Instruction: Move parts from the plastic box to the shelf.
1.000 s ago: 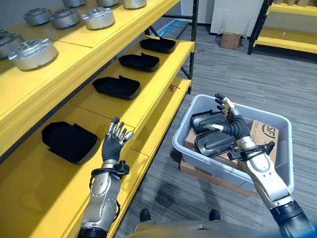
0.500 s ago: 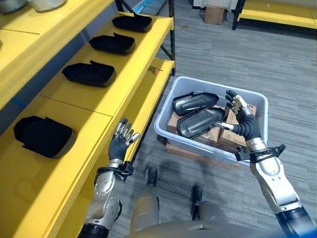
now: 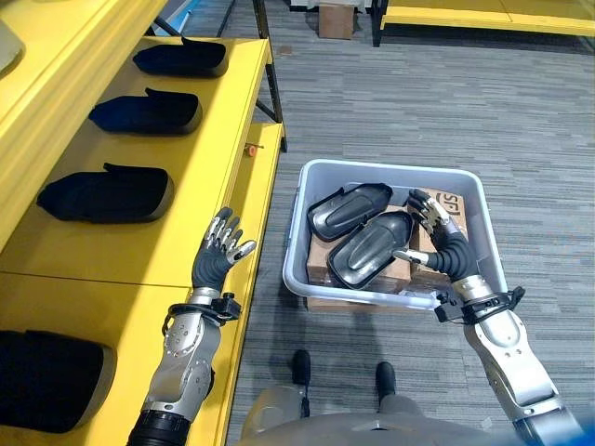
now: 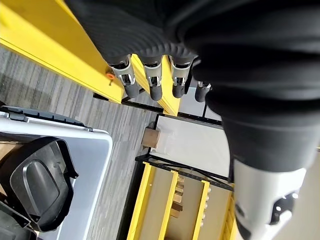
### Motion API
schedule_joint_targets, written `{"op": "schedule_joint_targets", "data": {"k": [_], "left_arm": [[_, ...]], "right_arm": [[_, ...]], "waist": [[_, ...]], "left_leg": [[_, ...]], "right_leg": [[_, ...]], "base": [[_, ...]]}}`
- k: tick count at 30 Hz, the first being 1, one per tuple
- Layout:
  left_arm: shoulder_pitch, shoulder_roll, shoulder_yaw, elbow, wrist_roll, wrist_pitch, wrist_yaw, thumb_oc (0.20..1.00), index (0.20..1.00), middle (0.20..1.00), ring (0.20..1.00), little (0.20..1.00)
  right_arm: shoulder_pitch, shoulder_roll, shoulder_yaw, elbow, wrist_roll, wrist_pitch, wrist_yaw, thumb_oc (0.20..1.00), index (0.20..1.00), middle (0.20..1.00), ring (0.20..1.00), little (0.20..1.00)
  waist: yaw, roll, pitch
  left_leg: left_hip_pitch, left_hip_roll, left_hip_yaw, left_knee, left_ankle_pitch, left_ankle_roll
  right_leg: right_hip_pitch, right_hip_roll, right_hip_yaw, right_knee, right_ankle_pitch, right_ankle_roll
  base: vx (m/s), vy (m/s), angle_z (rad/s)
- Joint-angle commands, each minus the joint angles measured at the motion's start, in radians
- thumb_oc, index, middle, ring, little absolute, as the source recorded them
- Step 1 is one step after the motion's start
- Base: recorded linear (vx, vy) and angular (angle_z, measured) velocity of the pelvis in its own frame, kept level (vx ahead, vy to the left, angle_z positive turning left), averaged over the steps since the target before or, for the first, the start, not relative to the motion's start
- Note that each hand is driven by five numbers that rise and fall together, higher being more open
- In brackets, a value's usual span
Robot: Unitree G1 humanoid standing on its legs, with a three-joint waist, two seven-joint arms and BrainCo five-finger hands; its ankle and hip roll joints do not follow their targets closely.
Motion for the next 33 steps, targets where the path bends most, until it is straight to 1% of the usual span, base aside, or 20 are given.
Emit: {"op": "schedule_joint_targets", "data": {"k": [1, 6, 8, 9, 10, 11, 12, 13, 14, 15, 16, 17, 18, 19, 20, 22, 25, 29, 31, 33], "left_arm": [[0.025, 0.019, 0.037, -0.092, 0.004, -0.059, 0.006, 1.0, 1.0, 1.0, 1.0, 1.0], [0.003, 0.031, 0.03, -0.098, 0.006, -0.056, 0.013, 1.0, 1.0, 1.0, 1.0, 1.0], [-0.02, 0.042, 0.02, -0.103, 0.01, -0.056, 0.015, 1.0, 1.0, 1.0, 1.0, 1.0], [-0.041, 0.049, 0.009, -0.102, 0.02, -0.056, 0.021, 1.0, 1.0, 1.0, 1.0, 1.0], [-0.06, 0.06, -0.004, -0.104, 0.022, -0.059, 0.029, 1.0, 1.0, 1.0, 1.0, 1.0], [-0.074, 0.065, -0.005, -0.105, 0.028, -0.059, 0.036, 1.0, 1.0, 1.0, 1.0, 1.0], [-0.075, 0.065, -0.005, -0.105, 0.028, -0.059, 0.036, 1.0, 1.0, 1.0, 1.0, 1.0], [-0.089, 0.069, -0.006, -0.106, 0.029, -0.061, 0.04, 1.0, 1.0, 1.0, 1.0, 1.0], [-0.106, 0.073, -0.008, -0.106, 0.028, -0.065, 0.045, 1.0, 1.0, 1.0, 1.0, 1.0], [-0.108, 0.073, -0.008, -0.104, 0.028, -0.066, 0.045, 1.0, 1.0, 1.0, 1.0, 1.0], [-0.117, 0.072, -0.009, -0.1, 0.034, -0.07, 0.057, 1.0, 1.0, 1.0, 1.0, 1.0], [-0.12, 0.069, -0.007, -0.093, 0.039, -0.067, 0.054, 1.0, 1.0, 1.0, 1.0, 1.0], [-0.119, 0.062, -0.014, -0.085, 0.053, -0.064, 0.056, 1.0, 1.0, 1.0, 1.0, 1.0], [-0.129, 0.056, -0.024, -0.079, 0.073, -0.066, 0.06, 1.0, 1.0, 1.0, 1.0, 1.0], [-0.138, 0.048, -0.028, -0.078, 0.075, -0.072, 0.062, 1.0, 1.0, 1.0, 1.0, 1.0], [-0.141, 0.028, -0.034, -0.08, 0.065, -0.077, 0.068, 1.0, 1.0, 1.0, 1.0, 1.0], [-0.167, 0.022, -0.055, -0.071, 0.067, -0.073, 0.069, 1.0, 1.0, 1.0, 1.0, 1.0], [-0.231, 0.025, -0.072, -0.065, 0.108, -0.084, 0.108, 1.0, 1.0, 1.0, 1.0, 1.0], [-0.245, 0.019, -0.075, -0.065, 0.104, -0.089, 0.124, 1.0, 1.0, 1.0, 1.0, 1.0], [-0.266, 0.012, -0.08, -0.061, 0.103, -0.092, 0.145, 1.0, 1.0, 1.0, 1.0, 1.0]], "right_arm": [[-0.028, -0.025, -0.026, -0.011, 0.007, -0.031, 0.007, 1.0, 1.0, 1.0, 1.0, 1.0], [-0.056, -0.022, -0.013, -0.015, 0.015, -0.032, 0.004, 1.0, 1.0, 1.0, 1.0, 1.0], [-0.093, -0.009, 0.009, -0.007, 0.008, -0.032, -0.003, 1.0, 1.0, 1.0, 1.0, 1.0], [-0.113, 0.005, 0.027, -0.005, 0.001, -0.032, -0.007, 1.0, 1.0, 1.0, 1.0, 1.0], [-0.132, 0.01, 0.042, -0.008, 0.003, -0.033, -0.011, 1.0, 1.0, 1.0, 1.0, 1.0], [-0.146, 0.015, 0.051, -0.004, 0.002, -0.031, -0.015, 1.0, 1.0, 1.0, 1.0, 1.0], [-0.148, 0.015, 0.051, -0.004, 0.002, -0.031, -0.015, 1.0, 1.0, 1.0, 1.0, 1.0], [-0.167, 0.019, 0.063, 0.002, 0.0, -0.03, -0.023, 1.0, 1.0, 1.0, 1.0, 1.0], [-0.208, 0.019, 0.081, 0.015, 0.001, -0.032, -0.035, 1.0, 1.0, 1.0, 1.0, 1.0], [-0.211, 0.019, 0.082, 0.017, 0.001, -0.033, -0.035, 1.0, 1.0, 1.0, 1.0, 1.0], [-0.226, 0.019, 0.089, 0.021, -0.001, -0.033, -0.039, 1.0, 1.0, 1.0, 1.0, 1.0], [-0.211, 0.016, 0.083, 0.014, 0.001, -0.031, -0.036, 1.0, 1.0, 1.0, 1.0, 1.0], [-0.195, 0.014, 0.078, 0.006, 0.004, -0.031, -0.031, 1.0, 1.0, 1.0, 1.0, 1.0], [-0.183, 0.01, 0.074, 0.001, 0.008, -0.034, -0.025, 1.0, 1.0, 1.0, 1.0, 1.0], [-0.172, 0.0, 0.067, -0.007, 0.009, -0.036, -0.025, 1.0, 1.0, 1.0, 1.0, 1.0], [-0.157, -0.009, 0.06, -0.02, 0.019, -0.044, -0.03, 1.0, 1.0, 1.0, 1.0, 1.0], [-0.151, -0.022, 0.049, -0.031, 0.041, -0.047, -0.037, 1.0, 1.0, 1.0, 1.0, 1.0], [-0.188, -0.024, 0.057, -0.028, 0.065, -0.052, -0.07, 1.0, 1.0, 1.0, 1.0, 1.0], [-0.21, -0.015, 0.071, -0.024, 0.08, -0.052, -0.083, 1.0, 1.0, 1.0, 1.0, 1.0], [-0.26, 0.007, 0.109, 0.0, 0.103, -0.047, -0.102, 1.0, 1.0, 1.0, 1.0, 1.0]], "waist": [[0.001, -0.013, -0.034], [0.002, -0.027, -0.036], [0.011, -0.03, -0.028], [0.007, -0.028, -0.016], [-0.004, -0.021, 0.008], [0.001, -0.016, 0.019], [0.002, -0.016, 0.02], [0.006, -0.016, 0.028], [0.006, -0.02, 0.044], [0.006, -0.019, 0.045], [0.004, -0.027, 0.06], [-0.002, -0.036, 0.063], [-0.003, -0.041, 0.061], [-0.01, -0.043, 0.061], [-0.013, -0.044, 0.062], [-0.021, -0.042, 0.057], [-0.041, -0.033, 0.065], [-0.055, -0.02, 0.097], [-0.057, -0.018, 0.106], [-0.052, -0.01, 0.119]], "left_leg": [[-0.085, 0.098, -0.015, 0.033, 0.031, -0.048], [-0.091, 0.08, -0.001, 0.057, -0.003, -0.032], [-0.085, 0.073, 0.019, 0.064, -0.024, -0.016], [-0.069, 0.07, 0.028, 0.052, -0.028, -0.005], [-0.049, 0.071, 0.034, 0.027, -0.021, 0.003], [-0.043, 0.078, 0.044, 0.019, -0.024, 0.003], [-0.042, 0.079, 0.045, 0.019, -0.024, 0.003], [-0.034, 0.082, 0.065, 0.013, -0.032, -0.001], [-0.024, 0.09, 0.09, 0.012, -0.041, -0.012], [-0.024, 0.092, 0.09, 0.012, -0.043, -0.013], [-0.021, 0.1, 0.103, 0.018, -0.049, -0.019], [-0.022, 0.102, 0.098, 0.029, -0.051, -0.026], [-0.02, 0.104, 0.091, 0.033, -0.052, -0.03], [-0.021, 0.109, 0.081, 0.03, -0.048, -0.036], [-0.021, 0.117, 0.074, 0.023, -0.04, -0.045], [-0.02, 0.137, 0.068, 0.004, -0.024, -0.06], [-0.035, 0.166, 0.064, -0.025, 0.007, -0.078], [-0.059, 0.196, 0.075, -0.065, 0.04, -0.098], [-0.064, 0.197, 0.078, -0.073, 0.043, -0.099], [-0.079, 0.193, 0.082, -0.078, 0.045, -0.101]], "right_leg": [[0.081, 0.0, 0.0, 0.048, -0.084, 0.03], [0.067, -0.022, 0.0, 0.052, -0.065, 0.052], [0.021, -0.031, 0.006, 0.108, -0.047, 0.072], [-0.029, -0.034, 0.005, 0.188, 0.007, 0.098], [-0.093, -0.013, 0.026, 0.271, 0.05, 0.107], [-0.124, -0.014, -0.002, 0.287, 0.045, 0.1], [-0.126, -0.013, -0.001, 0.291, 0.043, 0.099], [-0.152, -0.029, -0.052, 0.257, 0.048, 0.089], [-0.186, -0.043, -0.113, 0.175, 0.062, 0.069], [-0.184, -0.04, -0.114, 0.17, 0.064, 0.069], [-0.215, -0.041, -0.139, 0.137, 0.074, 0.061], [-0.191, -0.036, -0.117, 0.12, 0.071, 0.058], [-0.183, -0.038, -0.112, 0.125, 0.061, 0.051], [-0.182, -0.027, -0.102, 0.132, 0.051, 0.044], [-0.183, -0.022, -0.114, 0.135, 0.048, 0.038], [-0.183, -0.021, -0.165, 0.129, 0.054, 0.038], [-0.203, -0.002, -0.178, 0.134, 0.045, 0.032], [-0.254, 0.018, -0.181, 0.144, 0.039, 0.024], [-0.268, 0.022, -0.175, 0.144, 0.041, 0.024], [-0.286, 0.021, -0.168, 0.14, 0.046, 0.025]], "base": [[0.06, 0.071, -0.12], [0.04, 0.089, -0.09], [0.01, 0.162, -0.33], [-0.05, 0.159, -0.71], [-0.07, 0.157, -0.67], [-0.05, 0.092, -0.59], [-0.03, 0.041, -0.53], [0.01, -0.028, -0.46], [0.01, -0.028, -0.49], [0.01, -0.084, -0.69], [0.05, -0.112, -0.85], [0.09, -0.152, -0.63], [0.13, -0.184, -0.15], [0.09, -0.169, 0.33], [0.08, -0.196, 0.51], [0.06, -0.191, 0.63], [0.01, -0.156, 0.04], [0.0, -0.1, -0.11], [0.02, -0.044, -0.09], [0.01, 0.004, -0.08]]}}
